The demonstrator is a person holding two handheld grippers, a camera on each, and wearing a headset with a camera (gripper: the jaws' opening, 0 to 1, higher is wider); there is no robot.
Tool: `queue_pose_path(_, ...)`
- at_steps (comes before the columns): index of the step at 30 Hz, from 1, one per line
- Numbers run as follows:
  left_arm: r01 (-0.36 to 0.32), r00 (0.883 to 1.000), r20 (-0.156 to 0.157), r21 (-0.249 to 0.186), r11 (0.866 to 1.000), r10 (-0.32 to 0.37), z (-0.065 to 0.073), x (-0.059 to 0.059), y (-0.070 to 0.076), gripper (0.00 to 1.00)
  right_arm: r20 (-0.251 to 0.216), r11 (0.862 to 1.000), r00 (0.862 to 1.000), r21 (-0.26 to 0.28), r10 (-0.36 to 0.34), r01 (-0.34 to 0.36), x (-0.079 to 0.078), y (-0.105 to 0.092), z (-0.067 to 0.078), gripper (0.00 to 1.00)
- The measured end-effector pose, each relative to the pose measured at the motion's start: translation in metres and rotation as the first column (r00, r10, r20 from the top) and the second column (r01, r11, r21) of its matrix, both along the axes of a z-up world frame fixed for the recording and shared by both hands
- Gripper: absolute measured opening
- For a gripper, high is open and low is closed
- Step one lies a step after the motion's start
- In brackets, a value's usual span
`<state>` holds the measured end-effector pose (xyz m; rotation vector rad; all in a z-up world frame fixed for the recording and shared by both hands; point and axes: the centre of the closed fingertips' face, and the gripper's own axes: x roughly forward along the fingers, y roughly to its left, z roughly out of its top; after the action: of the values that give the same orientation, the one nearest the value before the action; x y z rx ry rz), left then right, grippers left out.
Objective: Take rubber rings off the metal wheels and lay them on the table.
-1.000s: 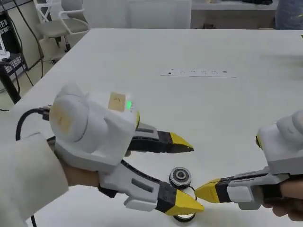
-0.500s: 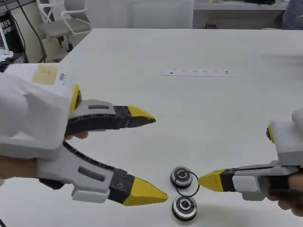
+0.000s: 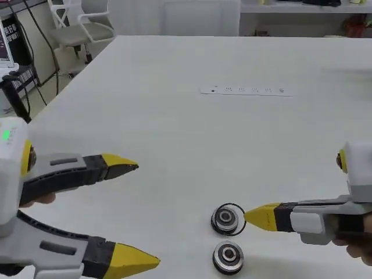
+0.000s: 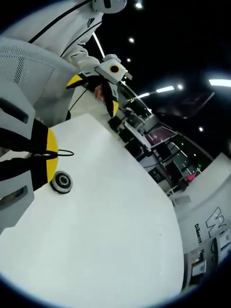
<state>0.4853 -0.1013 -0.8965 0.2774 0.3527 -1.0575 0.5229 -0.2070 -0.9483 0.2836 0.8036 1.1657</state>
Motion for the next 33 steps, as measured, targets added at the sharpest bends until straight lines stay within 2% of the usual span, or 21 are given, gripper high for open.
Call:
queue_pose_path(7,-0.048,0.998,-0.042,-0.003,0.999,0.048,-0.020,-0.005,0.009,0.79,0.012,1.000,1.000,0.018,-0.014,0.014,0.003,0.000,0.007,0.00)
queue_pose_path(13,-0.104,0.992,-0.073,0.005,0.995,0.104,-0.036,-0.005,0.020,0.80,0.024,0.999,0.999,0.034,-0.022,0.021,0.004,0.002,0.013,0.00)
queue_pose_path(15,-0.107,0.991,-0.086,-0.004,0.994,0.106,-0.038,-0.007,0.019,0.80,0.026,0.999,0.999,0.039,-0.022,0.021,0.004,0.003,0.015,0.00)
queue_pose_path(19,-0.102,0.992,-0.081,-0.007,0.995,0.101,-0.038,-0.007,0.017,0.80,0.034,0.999,0.999,0.049,-0.025,0.023,0.004,0.006,0.020,0.00)
queue_pose_path(27,-0.100,0.991,-0.092,-0.001,0.995,0.100,-0.042,-0.008,0.014,0.79,0.057,0.998,0.998,0.062,-0.016,0.012,0.003,0.013,0.027,0.00)
queue_pose_path(31,-0.093,0.990,-0.110,-0.008,0.996,0.091,-0.044,-0.009,0.011,0.77,0.056,0.997,0.998,0.071,-0.015,0.011,0.003,0.018,0.030,0.00)
queue_pose_path(33,-0.089,0.991,-0.103,-0.008,0.996,0.087,-0.044,-0.009,0.011,0.79,0.056,0.997,0.998,0.076,-0.011,0.007,0.002,0.021,0.031,0.00)
